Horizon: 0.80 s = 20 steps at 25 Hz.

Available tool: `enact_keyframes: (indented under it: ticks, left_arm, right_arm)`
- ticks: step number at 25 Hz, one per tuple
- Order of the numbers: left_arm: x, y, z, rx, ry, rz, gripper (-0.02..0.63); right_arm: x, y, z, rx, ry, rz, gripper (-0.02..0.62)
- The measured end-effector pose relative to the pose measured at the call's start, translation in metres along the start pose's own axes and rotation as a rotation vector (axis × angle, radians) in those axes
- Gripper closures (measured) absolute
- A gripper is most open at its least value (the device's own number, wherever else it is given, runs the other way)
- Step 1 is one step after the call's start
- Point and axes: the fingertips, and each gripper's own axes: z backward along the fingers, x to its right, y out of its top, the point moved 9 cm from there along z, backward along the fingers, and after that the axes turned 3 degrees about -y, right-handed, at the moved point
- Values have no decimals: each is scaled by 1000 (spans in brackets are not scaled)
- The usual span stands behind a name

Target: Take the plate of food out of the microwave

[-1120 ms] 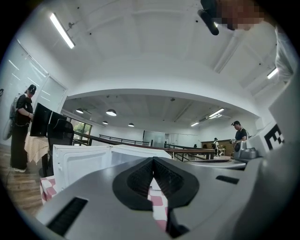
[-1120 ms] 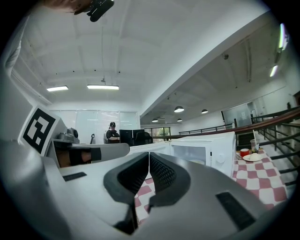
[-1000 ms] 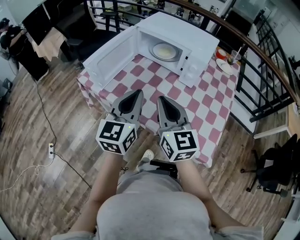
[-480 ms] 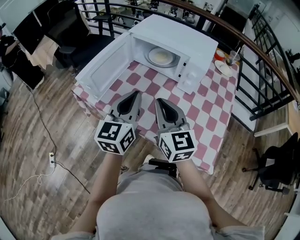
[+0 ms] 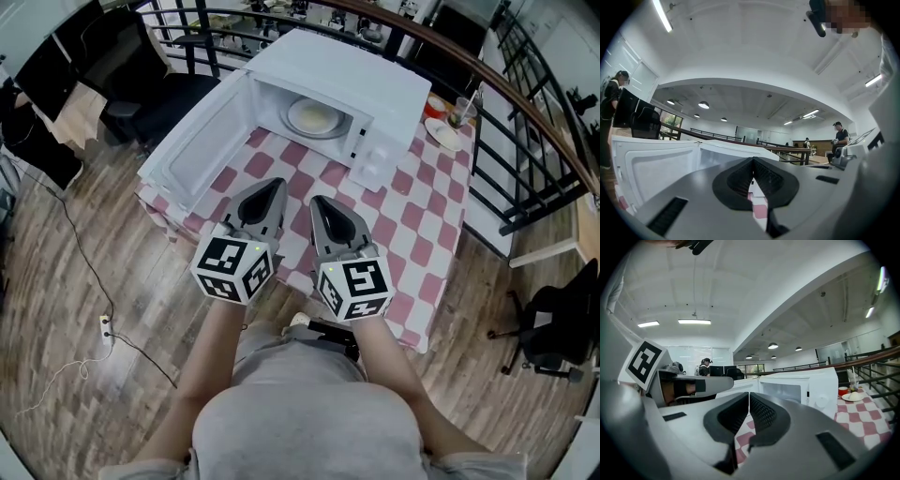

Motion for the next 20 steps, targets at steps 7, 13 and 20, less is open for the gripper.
enact_keyframes:
  ticks: [7,13,20]
  left_arm:
    - [-6,-2,-24,-19,-53,-10,603]
    - [-19,1,-43,-34,-117,-22,603]
    - [-55,7,-61,-43,-159,-39,603]
  right_arm:
    - [20,1,-10,13,-65,5,568]
    - [26,3,-24,20,-131,-8,568]
    - [22,1,-51,15,-212,-24,568]
